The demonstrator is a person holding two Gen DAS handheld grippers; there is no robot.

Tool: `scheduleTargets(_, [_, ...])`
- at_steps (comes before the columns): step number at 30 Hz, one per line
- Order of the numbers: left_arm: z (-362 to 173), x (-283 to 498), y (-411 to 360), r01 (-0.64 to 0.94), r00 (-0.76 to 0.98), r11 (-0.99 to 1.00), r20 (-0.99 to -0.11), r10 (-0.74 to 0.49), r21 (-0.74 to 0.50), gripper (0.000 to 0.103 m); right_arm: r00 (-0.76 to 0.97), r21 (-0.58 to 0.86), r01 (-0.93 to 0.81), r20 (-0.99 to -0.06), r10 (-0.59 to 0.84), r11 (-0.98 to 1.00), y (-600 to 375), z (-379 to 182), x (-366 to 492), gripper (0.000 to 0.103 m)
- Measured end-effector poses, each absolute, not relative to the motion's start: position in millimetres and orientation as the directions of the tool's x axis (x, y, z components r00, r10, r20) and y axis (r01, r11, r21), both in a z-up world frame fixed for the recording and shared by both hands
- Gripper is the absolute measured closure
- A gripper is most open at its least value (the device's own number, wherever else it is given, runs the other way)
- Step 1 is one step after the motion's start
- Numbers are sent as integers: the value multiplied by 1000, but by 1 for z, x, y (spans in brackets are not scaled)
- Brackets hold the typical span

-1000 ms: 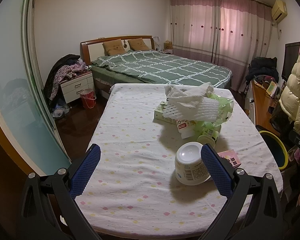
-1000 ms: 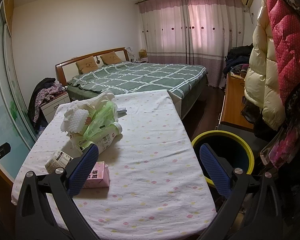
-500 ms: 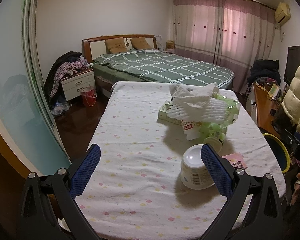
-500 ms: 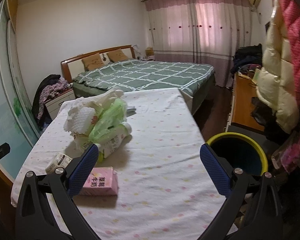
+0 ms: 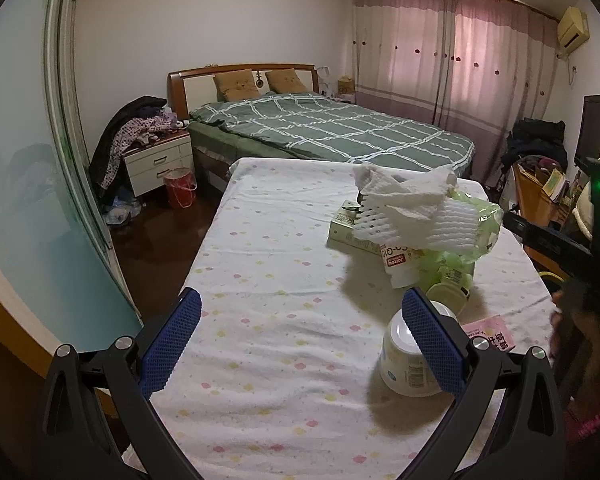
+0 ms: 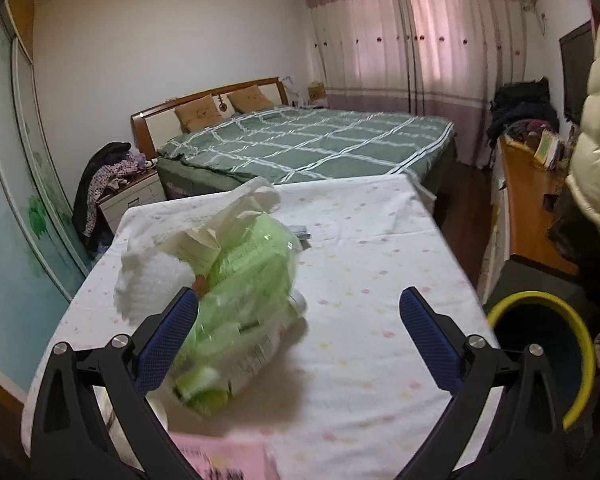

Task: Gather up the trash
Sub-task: 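Reach the right tool to the green plastic bag and close on it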

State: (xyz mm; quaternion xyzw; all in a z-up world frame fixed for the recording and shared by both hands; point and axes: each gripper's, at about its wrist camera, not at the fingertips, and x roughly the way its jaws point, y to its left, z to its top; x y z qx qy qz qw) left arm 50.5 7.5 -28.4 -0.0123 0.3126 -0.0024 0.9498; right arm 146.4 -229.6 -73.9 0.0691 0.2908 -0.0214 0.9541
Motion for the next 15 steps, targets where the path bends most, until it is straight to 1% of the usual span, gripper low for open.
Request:
scheduleTargets(1, [-29, 52, 6, -1, 804, 1000, -595, -12, -23, 4, 824, 115, 82, -566, -3, 990, -228, -76, 155, 8])
scheduleTargets(6, [-32, 59, 3, 8, 799, 1000, -600, -20, -22, 4, 793, 125, 73, -609, 19, 989, -223, -85, 180, 20])
scheduleTargets(8, [-33, 62, 2, 13, 797, 1000, -604, -27, -26, 4, 775, 150, 57, -630, 51, 987, -223, -89, 185, 33])
scheduleTargets(9, [-33, 64, 2, 16, 795, 999, -605, -29, -28, 4, 772, 158, 53, -633, 60, 986, -222, -90, 184, 37])
scheduleTargets(11, [-35, 66, 1, 19, 793, 999, -608, -34, -30, 4, 772, 169, 50, -632, 69, 984, -222, -89, 182, 58])
scheduleTargets(12, [-36, 67, 1, 21, 791, 999, -611, -36, -32, 4, 774, 176, 50, -629, 73, 983, -222, -88, 179, 64])
scheduleTargets(13, [-37, 68, 0, 22, 790, 999, -612, -38, -33, 4, 777, 184, 50, -624, 78, 982, -222, -86, 176, 74])
scheduleTargets(14, [-38, 69, 0, 24, 788, 999, -614, -40, -35, 4, 780, 190, 47, -620, 83, 981, -223, -85, 173, 79])
scheduleTargets(15, [-38, 70, 0, 25, 787, 999, -615, -42, -36, 4, 783, 197, 42, -616, 90, 980, -223, -84, 171, 82])
